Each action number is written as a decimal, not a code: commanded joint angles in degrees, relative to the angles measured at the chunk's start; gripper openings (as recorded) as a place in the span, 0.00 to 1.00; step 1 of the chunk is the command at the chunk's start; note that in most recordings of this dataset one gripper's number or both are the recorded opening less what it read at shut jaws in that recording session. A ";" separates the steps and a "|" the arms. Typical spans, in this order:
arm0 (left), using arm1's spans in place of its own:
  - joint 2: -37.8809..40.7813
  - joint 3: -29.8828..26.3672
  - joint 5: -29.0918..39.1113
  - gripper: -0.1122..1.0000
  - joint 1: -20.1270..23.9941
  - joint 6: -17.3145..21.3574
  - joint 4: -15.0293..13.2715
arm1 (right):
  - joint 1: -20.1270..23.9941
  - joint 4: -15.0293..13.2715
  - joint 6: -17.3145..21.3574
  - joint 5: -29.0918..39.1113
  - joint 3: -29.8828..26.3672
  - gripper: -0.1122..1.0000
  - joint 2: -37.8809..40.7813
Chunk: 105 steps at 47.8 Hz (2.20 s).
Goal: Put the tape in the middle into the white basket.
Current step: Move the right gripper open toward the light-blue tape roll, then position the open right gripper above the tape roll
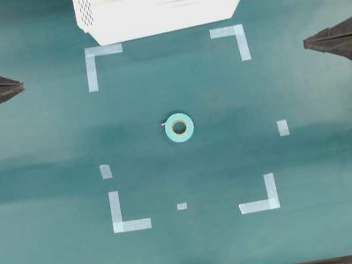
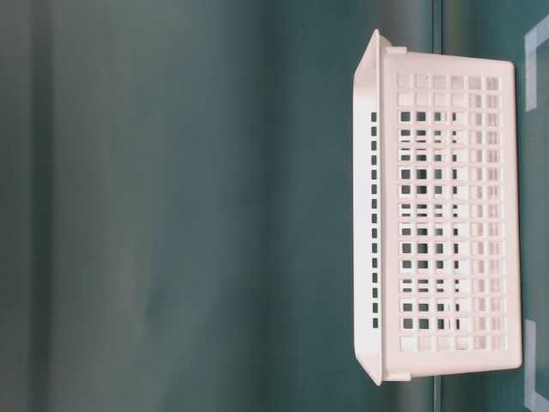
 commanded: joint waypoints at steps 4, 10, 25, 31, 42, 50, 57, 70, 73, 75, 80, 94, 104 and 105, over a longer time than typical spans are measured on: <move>0.09 -0.09 0.97 0.00 -0.18 0.09 -0.09 | -0.18 0.00 0.00 -0.79 -0.70 0.15 1.14; -0.35 0.62 2.20 0.00 -0.18 0.62 -0.09 | -0.44 0.00 0.00 -0.97 -0.88 0.39 2.02; -8.09 5.36 11.87 0.00 -0.18 0.35 -0.09 | -0.35 0.00 0.09 -3.87 -1.05 1.00 6.15; -11.51 5.98 18.46 0.00 -0.18 0.53 -0.09 | -0.44 0.00 0.18 -5.89 -1.23 1.00 8.79; -15.12 8.79 21.88 0.00 -0.18 0.44 0.00 | -0.44 0.00 0.88 -7.38 -2.64 1.00 15.12; -15.29 10.46 21.97 0.00 -0.18 0.26 0.00 | -0.44 0.00 2.99 -7.47 -4.57 1.00 20.04; -15.29 10.99 22.85 0.00 -0.09 0.00 0.00 | -0.35 0.00 3.34 -7.47 -5.98 1.00 22.85; -15.47 12.48 23.03 0.00 -0.18 -0.53 -0.09 | -0.44 0.00 3.52 -8.26 -7.21 1.00 27.33; -15.91 12.57 23.03 0.00 -0.09 -0.44 0.00 | -0.44 0.00 3.52 -8.35 -7.65 1.00 28.65; -16.44 12.83 23.03 0.00 -0.18 -0.44 -0.09 | -0.35 0.00 3.52 -8.35 -8.00 1.00 29.71; -17.75 13.45 22.85 0.00 -0.09 -0.44 0.00 | -0.44 0.00 3.52 -8.35 -9.49 1.00 32.87; -21.27 15.64 21.97 0.00 -0.09 -0.35 0.00 | 0.35 0.00 3.69 -6.94 -14.68 1.00 41.57; -21.18 15.73 21.80 0.00 0.00 -0.35 -0.09 | 0.88 0.00 4.39 -3.43 -17.67 1.00 45.00; -21.18 15.82 21.71 0.00 0.00 -0.35 0.00 | 0.88 0.00 4.66 -3.08 -18.02 1.00 45.26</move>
